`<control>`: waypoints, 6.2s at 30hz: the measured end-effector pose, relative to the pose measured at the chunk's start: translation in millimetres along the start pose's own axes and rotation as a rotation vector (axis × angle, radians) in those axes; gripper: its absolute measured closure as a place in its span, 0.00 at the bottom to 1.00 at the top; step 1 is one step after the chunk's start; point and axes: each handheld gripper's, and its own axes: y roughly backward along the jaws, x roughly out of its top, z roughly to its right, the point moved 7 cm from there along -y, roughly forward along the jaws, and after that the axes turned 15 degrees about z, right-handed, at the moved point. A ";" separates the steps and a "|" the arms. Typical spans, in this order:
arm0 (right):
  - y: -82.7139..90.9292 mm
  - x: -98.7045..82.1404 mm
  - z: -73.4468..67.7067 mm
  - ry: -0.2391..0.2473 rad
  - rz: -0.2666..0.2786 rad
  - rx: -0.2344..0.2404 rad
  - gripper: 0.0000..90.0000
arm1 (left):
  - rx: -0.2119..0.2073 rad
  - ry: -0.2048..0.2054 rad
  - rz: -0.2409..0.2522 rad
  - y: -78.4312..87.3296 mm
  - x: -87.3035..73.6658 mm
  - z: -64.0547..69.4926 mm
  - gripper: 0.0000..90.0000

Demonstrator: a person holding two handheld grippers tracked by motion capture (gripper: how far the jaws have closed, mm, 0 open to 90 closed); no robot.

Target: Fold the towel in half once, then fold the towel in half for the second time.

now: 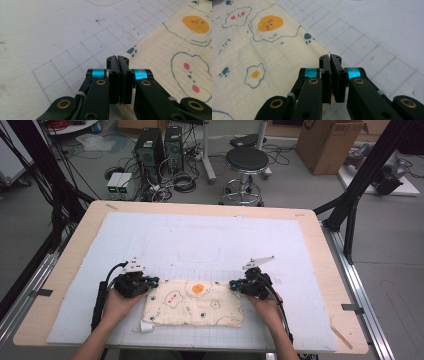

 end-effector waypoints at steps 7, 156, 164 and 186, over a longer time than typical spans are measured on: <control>6.8 -1.9 1.6 0.008 0.003 -0.006 0.97 | 0.004 0.002 0.009 3.2 -1.5 -2.9 0.97; 9.6 32.7 25.1 -0.031 0.044 -0.037 0.94 | 0.006 0.159 0.102 -14.6 32.2 -27.6 0.93; 5.3 53.2 42.1 -0.050 0.045 -0.063 0.94 | 0.045 0.202 0.121 -25.3 49.4 -40.8 0.94; -14.4 60.9 68.2 -0.143 0.067 -0.070 0.94 | 0.100 0.222 0.136 -39.3 54.8 -61.5 0.94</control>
